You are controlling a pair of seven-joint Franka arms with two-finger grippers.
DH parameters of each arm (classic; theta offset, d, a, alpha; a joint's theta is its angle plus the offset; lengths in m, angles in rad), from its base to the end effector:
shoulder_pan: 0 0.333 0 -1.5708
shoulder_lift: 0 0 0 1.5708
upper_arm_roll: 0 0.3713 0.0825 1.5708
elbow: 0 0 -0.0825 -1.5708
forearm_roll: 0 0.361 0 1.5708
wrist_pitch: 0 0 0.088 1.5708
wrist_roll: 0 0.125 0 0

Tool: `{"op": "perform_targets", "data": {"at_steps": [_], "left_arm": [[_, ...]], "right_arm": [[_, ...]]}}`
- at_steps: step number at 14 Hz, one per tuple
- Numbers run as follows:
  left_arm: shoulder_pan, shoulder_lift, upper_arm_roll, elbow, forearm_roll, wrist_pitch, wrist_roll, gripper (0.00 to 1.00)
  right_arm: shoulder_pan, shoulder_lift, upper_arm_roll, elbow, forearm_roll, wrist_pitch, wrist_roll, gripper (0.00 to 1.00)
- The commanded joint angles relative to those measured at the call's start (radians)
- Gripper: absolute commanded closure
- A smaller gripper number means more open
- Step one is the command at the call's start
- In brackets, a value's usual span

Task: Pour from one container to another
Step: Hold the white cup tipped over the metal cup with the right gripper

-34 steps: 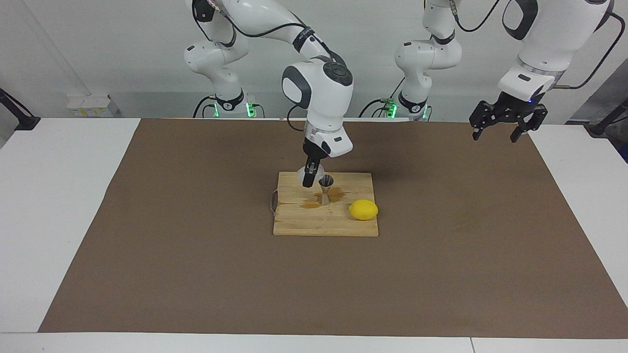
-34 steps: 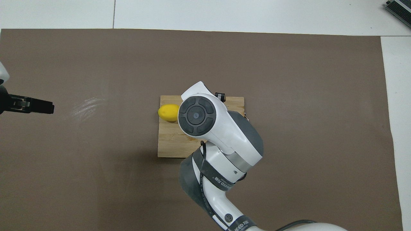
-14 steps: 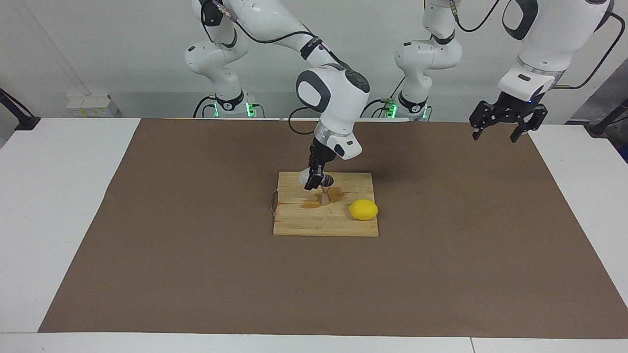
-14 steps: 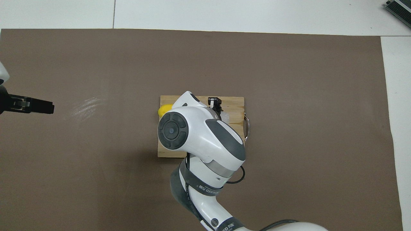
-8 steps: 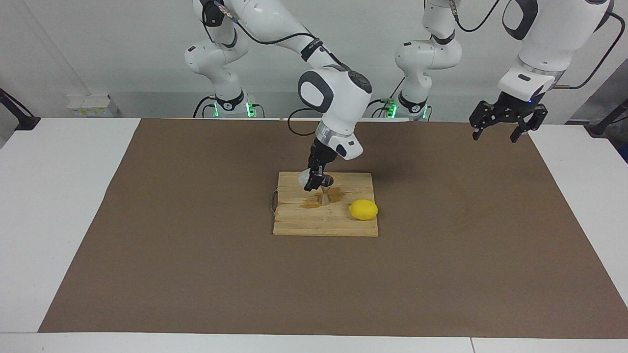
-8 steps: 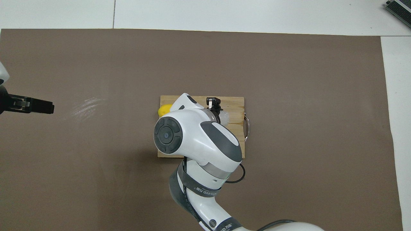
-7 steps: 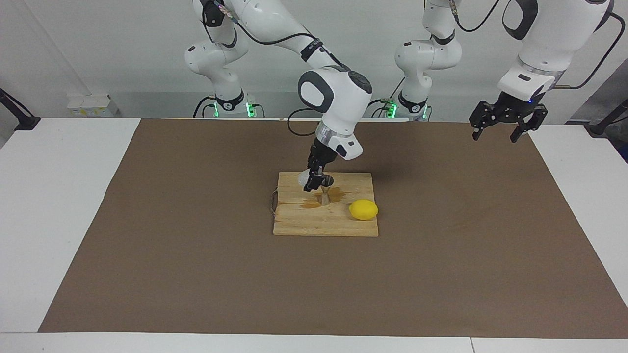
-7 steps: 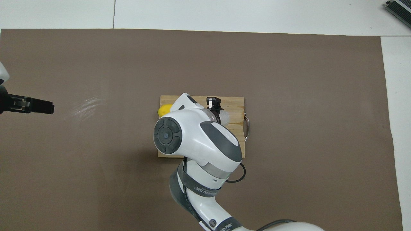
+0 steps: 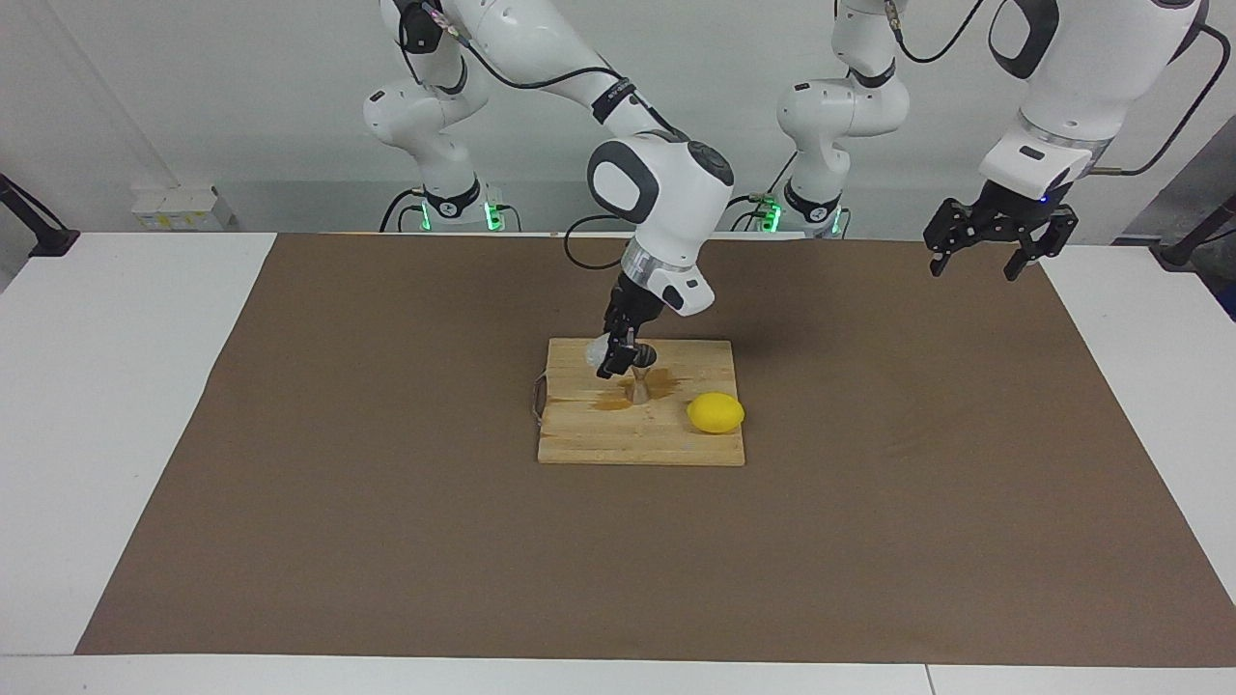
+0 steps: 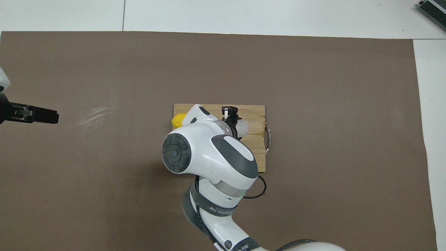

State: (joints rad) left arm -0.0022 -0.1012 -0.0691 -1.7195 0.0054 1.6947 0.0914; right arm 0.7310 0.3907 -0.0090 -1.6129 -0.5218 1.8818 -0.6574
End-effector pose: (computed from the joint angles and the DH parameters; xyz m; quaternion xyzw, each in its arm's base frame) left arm 0.5050 -0.0375 0.6580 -0.9959 0.0814 -0.0380 0.0066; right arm 0.5231 0.4006 0.4449 0.6838 0.6858 -0.0510 0.2438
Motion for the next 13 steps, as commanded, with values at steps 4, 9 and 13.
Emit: {"op": "perform_targets", "data": {"at_steps": [4, 9, 13], "left_arm": [[0.011, 0.001, -0.005, 0.008, -0.022, 0.006, 0.005, 0.0], [0.011, 0.001, -0.005, 0.008, -0.022, 0.008, 0.005, 0.0], [0.008, 0.006, -0.005, 0.006, -0.022, 0.011, 0.004, 0.0]], "right_arm": [[0.027, -0.004, 0.004, -0.013, -0.075, -0.018, 0.019, 0.43], [0.03, -0.004, 0.004, -0.013, -0.084, -0.017, 0.019, 0.43], [0.031, -0.006, 0.003, -0.025, -0.107, -0.017, 0.025, 0.43]]}}
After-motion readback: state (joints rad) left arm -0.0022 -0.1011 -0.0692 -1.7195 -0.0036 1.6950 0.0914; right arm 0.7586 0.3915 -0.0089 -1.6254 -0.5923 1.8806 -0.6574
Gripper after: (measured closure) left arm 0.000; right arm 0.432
